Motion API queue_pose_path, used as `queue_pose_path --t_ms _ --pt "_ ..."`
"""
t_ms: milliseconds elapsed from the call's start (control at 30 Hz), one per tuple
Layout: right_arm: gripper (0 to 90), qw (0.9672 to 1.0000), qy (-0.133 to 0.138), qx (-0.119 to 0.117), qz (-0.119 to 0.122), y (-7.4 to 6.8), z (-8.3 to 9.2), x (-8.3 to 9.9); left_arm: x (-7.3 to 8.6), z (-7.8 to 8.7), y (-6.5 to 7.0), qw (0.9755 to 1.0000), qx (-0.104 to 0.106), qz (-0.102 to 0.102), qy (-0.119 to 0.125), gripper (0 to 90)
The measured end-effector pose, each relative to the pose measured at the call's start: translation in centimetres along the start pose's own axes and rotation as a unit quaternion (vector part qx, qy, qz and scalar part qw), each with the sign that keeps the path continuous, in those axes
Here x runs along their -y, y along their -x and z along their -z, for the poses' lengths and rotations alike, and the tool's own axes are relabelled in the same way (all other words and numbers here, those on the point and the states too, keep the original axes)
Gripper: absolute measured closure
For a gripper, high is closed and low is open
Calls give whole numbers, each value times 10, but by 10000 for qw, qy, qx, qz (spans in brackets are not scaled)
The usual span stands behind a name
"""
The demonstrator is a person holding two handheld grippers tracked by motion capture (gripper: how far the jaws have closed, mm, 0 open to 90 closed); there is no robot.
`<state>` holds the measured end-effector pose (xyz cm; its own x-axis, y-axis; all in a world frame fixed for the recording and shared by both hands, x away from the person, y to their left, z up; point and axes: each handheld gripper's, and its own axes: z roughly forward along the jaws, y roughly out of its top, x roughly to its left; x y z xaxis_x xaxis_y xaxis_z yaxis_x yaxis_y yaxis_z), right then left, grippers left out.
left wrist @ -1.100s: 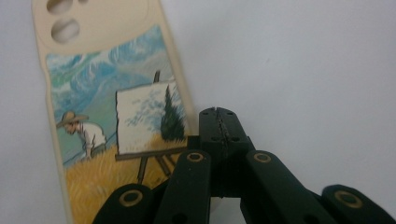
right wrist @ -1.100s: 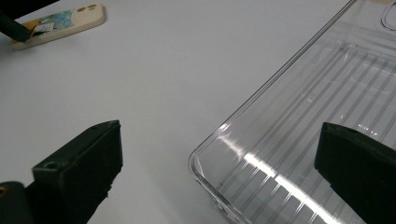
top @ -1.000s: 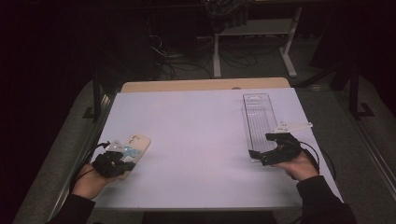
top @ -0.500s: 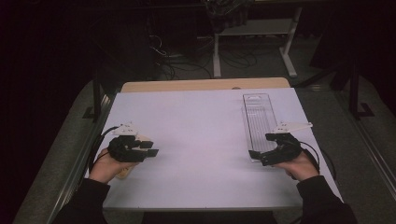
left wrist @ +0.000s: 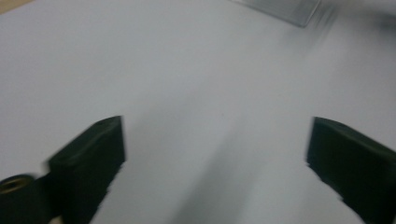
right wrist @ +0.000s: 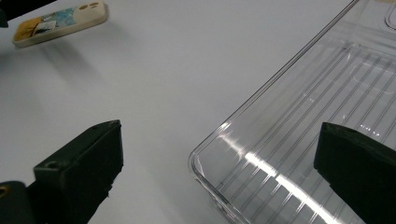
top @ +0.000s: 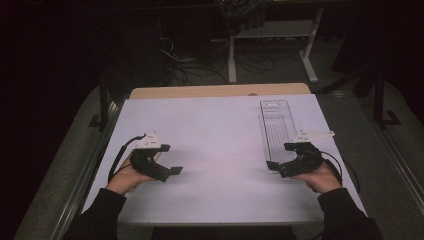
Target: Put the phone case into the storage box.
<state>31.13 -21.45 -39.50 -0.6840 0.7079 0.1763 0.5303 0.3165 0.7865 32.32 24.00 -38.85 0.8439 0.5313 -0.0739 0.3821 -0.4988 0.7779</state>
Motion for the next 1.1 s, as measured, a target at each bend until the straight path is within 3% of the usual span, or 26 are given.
queue_pose_path --t_ms 467,567,867,1100 --pt "6 10000 -7 6 15 0 0 0 -4 -4 3 10000 14 -5 -86 0" --pt "6 10000 -11 10 22 0 -1 0 -6 -3 3 9998 -44 31 -193 0" --pt "7 10000 -28 12 14 0 -1 0 -25 4 -3 9997 -123 -53 -212 0" --pt "7 10000 -40 4 4 -1 0 0 -27 2 -6 9995 -207 229 -59 0"
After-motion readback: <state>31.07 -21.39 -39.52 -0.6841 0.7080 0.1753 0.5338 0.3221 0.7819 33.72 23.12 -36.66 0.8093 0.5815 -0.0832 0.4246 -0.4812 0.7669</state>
